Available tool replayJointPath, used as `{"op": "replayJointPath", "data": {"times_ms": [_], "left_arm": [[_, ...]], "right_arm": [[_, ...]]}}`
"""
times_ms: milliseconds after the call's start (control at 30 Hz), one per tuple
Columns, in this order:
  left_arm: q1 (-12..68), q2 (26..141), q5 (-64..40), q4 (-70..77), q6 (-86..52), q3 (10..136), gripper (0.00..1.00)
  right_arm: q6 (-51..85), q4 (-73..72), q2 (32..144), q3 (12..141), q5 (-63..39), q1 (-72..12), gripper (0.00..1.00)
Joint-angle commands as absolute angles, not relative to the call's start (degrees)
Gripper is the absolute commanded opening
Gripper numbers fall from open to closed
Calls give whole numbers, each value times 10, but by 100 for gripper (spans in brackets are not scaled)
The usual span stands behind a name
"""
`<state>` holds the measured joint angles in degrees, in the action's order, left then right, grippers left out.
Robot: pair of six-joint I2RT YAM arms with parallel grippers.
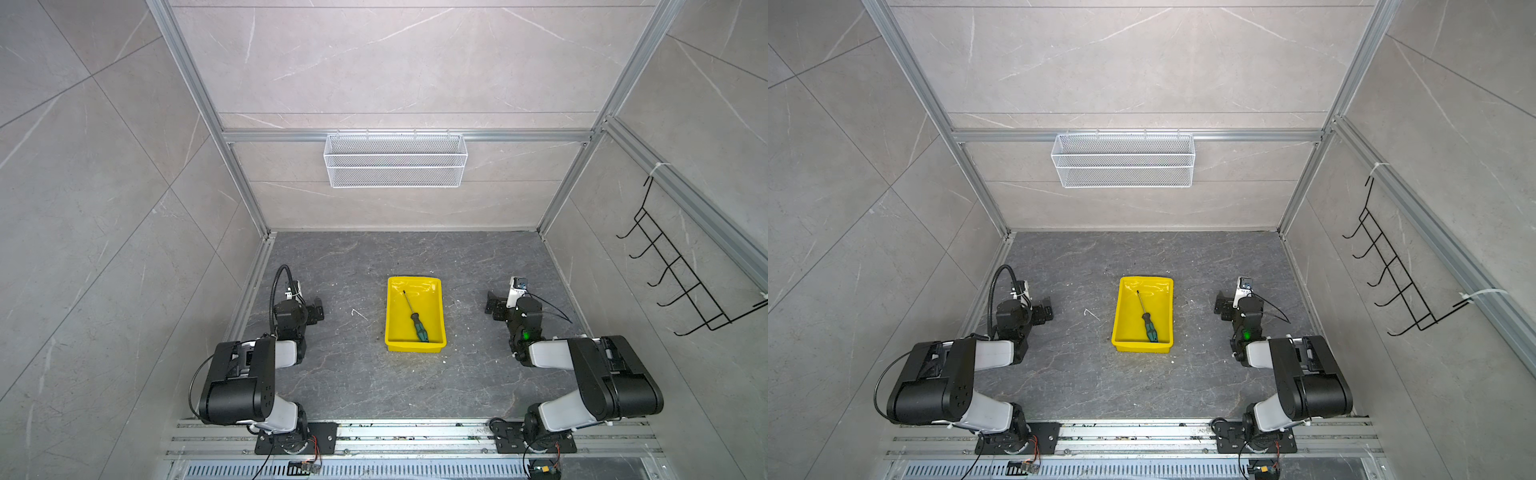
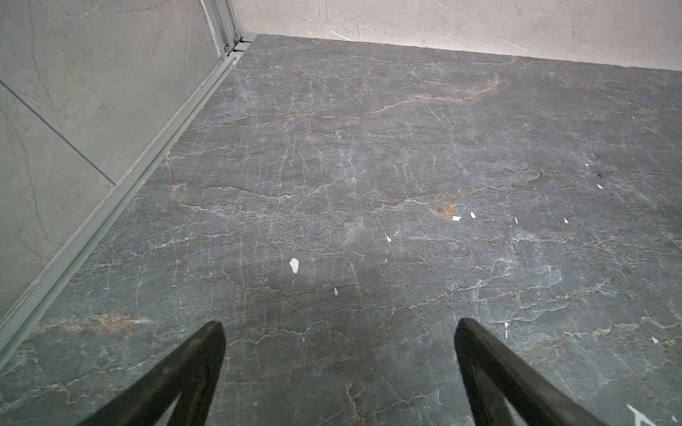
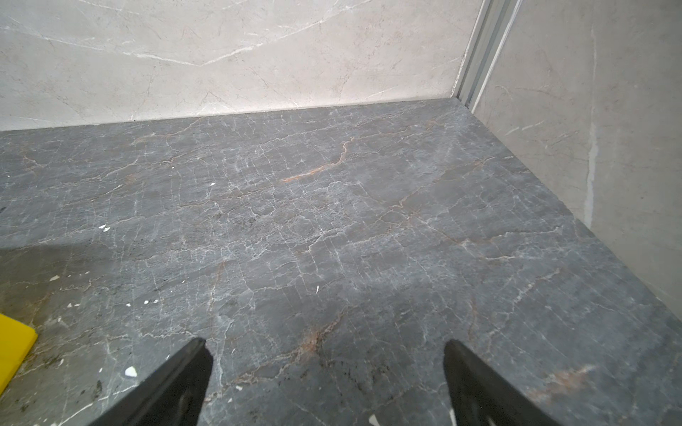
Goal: Put the screwdriver in the bin
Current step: Reset both arms
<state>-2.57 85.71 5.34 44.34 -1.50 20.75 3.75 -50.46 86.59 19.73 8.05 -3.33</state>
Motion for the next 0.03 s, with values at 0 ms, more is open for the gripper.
{"op": "replayJointPath", "data": {"times_ms": [0], "left_arm": [[-28, 859, 44, 479, -8, 210, 100]], "right_arm": [[28, -520, 867, 198, 74, -33, 99]]}}
